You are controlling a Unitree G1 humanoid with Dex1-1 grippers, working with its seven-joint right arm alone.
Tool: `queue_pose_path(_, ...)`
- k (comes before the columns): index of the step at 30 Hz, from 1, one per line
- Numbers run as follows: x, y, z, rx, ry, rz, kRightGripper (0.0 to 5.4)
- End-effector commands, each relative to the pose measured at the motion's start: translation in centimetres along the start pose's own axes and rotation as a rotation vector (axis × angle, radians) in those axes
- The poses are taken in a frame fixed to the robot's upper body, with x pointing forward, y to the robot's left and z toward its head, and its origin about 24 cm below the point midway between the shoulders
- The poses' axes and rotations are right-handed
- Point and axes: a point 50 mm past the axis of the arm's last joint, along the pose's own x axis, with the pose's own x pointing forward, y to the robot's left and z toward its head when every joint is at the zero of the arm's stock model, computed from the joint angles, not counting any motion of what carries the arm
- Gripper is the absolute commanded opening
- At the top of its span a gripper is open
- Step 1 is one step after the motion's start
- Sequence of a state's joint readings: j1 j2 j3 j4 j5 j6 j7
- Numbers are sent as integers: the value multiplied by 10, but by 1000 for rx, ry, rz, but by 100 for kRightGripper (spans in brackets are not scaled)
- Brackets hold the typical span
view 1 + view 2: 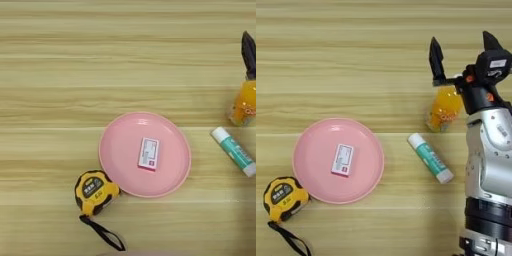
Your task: Move the objects on the table
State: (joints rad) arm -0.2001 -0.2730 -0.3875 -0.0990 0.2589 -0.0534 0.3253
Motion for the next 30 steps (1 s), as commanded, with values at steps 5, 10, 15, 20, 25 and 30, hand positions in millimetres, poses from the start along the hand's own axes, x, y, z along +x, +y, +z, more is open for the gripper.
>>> queue_pose_path(5,-4,-15,-16,-31,43,-77,538)
queue_pose_path(10,-5,-20,-28,-14,79,-128,538)
queue_pose_path(15,-1,-23,-35,-2,102,-156,538)
queue_pose_path(20,1,-24,-37,1,109,-168,538)
queue_pose_path(25,6,-20,-35,-8,96,-146,514)
queue_pose_path(30,8,-18,-34,-16,90,-133,468)
